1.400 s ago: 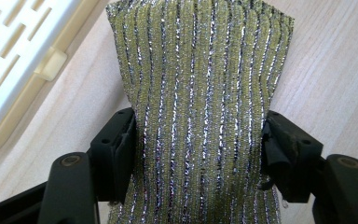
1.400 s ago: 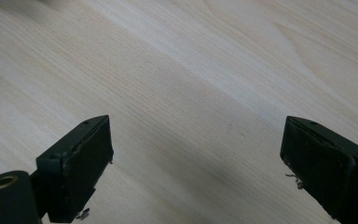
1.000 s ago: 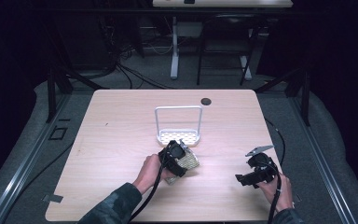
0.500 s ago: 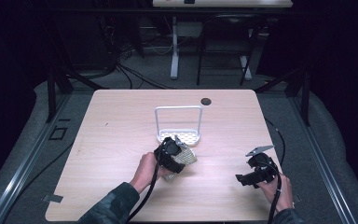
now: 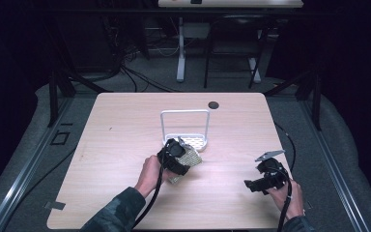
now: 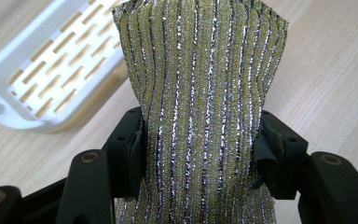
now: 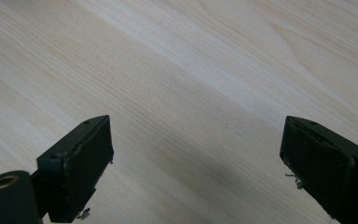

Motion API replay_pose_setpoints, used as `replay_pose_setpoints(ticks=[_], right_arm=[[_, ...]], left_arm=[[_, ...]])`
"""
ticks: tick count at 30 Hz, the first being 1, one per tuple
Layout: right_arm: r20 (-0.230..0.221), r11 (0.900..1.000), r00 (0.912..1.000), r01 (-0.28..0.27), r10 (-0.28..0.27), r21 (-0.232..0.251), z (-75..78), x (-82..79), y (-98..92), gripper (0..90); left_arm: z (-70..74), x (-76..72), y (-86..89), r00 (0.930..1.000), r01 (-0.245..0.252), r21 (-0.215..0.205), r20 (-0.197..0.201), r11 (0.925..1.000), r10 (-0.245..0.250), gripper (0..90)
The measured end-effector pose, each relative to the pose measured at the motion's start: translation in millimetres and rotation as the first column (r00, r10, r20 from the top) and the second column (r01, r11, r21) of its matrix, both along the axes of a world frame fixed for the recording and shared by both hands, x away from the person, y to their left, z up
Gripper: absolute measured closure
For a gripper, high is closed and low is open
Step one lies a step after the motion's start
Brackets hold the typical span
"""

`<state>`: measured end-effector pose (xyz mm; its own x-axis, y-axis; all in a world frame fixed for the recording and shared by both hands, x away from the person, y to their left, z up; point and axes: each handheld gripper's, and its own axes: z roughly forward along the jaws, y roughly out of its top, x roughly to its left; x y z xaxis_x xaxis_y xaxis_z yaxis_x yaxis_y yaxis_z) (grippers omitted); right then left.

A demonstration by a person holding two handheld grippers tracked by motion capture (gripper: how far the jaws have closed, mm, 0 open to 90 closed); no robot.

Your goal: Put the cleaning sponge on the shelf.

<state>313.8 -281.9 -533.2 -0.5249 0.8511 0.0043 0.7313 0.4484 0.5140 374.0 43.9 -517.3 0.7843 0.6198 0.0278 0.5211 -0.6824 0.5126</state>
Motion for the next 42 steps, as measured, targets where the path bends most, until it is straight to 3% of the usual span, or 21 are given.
replay_pose_setpoints(ticks=[5,9,15,21,22,24,27,31,42], right_arm=[[0.005,1.0,1.0,0.004,-0.004,0.006,-0.1,0.6,0.0,7.8],[0.003,1.0,1.0,0.001,-0.001,0.015,0.1,2.0,0.2,5.2],[0.007,1.0,1.0,0.002,-0.002,0.004,0.6,0.9,0.4,4.0],[-0.002,1.0,1.0,-0.003,0.003,0.014,-0.4,0.7,2.3,4.6],[-0.008,1.0,1.0,-0.005,0.006,0.019,0.2,0.6,2.3,4.6],[-0.007,1.0,0.9999,-0.011,0.011,0.011,-0.7,1.3,2.5,4.8],[-0.013,1.0,0.9999,-0.009,0.01,0.023,-1.5,1.5,3.7,5.2],[-0.002,1.0,0.9998,-0.02,0.02,0.003,0.3,0.8,4.3,5.8],[-0.001,1.0,0.9995,-0.031,0.031,0.004,1.2,0.4,5.4,6.0]], left_arm=[[8.9,3.7,4.4,0.9994,-0.032,-0.013,0.014,0.9994,0.032,42.4],[16.1,5.5,9.7,0.998,-0.062,-0.051,0.01,0.9968,0.063,42.8],[25.0,10.2,11.7,0.9949,-0.097,-0.042,0.024,0.9944,0.098,43.4],[29.9,18.6,13.9,0.9879,-0.149,-0.055,0.035,0.9873,0.151,44.0],[30.6,19.9,12.8,0.9864,-0.155,-0.029,0.049,0.9874,0.157,44.0],[31.6,22.6,13.3,0.9846,-0.167,-0.027,0.048,0.9855,0.168,43.9],[29.8,26.1,10.8,0.9825,-0.178,-0.014,0.052,0.9838,0.179,43.9],[24.4,27.9,4.9,0.9797,-0.193,-0.008,0.052,0.9811,0.193,42.8],[15.3,34.5,-4.8,0.967,-0.241,-0.035,0.077,0.9699,0.243,43.0]])
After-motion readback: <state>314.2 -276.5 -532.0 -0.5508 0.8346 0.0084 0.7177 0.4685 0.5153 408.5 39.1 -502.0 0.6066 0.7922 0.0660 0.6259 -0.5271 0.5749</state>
